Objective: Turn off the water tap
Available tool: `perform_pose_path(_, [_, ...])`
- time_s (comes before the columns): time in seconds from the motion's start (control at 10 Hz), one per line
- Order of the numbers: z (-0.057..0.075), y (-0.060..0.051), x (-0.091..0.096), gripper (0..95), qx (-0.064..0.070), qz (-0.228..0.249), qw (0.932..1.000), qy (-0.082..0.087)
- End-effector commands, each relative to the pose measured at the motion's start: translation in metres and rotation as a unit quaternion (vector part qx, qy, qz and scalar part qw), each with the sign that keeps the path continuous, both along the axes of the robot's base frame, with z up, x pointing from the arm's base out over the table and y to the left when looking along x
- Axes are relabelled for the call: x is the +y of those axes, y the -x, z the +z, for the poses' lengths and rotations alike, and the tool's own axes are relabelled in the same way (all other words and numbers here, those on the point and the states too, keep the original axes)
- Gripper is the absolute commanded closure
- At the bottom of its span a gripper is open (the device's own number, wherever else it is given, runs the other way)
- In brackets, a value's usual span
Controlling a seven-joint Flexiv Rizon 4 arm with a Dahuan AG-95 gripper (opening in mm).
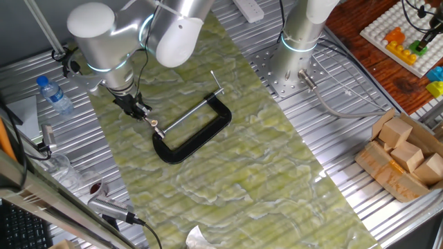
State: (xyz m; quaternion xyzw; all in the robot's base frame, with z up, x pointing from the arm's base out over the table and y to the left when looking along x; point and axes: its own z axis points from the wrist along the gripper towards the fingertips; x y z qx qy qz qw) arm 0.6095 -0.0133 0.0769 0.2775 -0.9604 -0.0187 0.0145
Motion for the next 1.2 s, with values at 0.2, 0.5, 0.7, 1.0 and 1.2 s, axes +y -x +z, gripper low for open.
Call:
perform_pose_path(0.2, [-0.001, 0.006, -0.004, 95.0, 0.000, -0.005, 1.0000, -0.001])
perform_pose_path(0.5, [-0.001, 0.015, -0.012, 95.0, 0.003, -0.004, 1.0000, 0.004])
perform_pose_path(0.7, [-0.002, 0.019, -0.016, 95.0, 0.003, 0.007, 1.0000, 0.005])
perform_pose_path(1.0, [0.003, 0.014, -0.018, 95.0, 0.007, 0.041, 0.9991, 0.011])
perform_pose_path(1.2, [0.009, 0.007, -0.016, 95.0, 0.022, 0.058, 0.9979, 0.019])
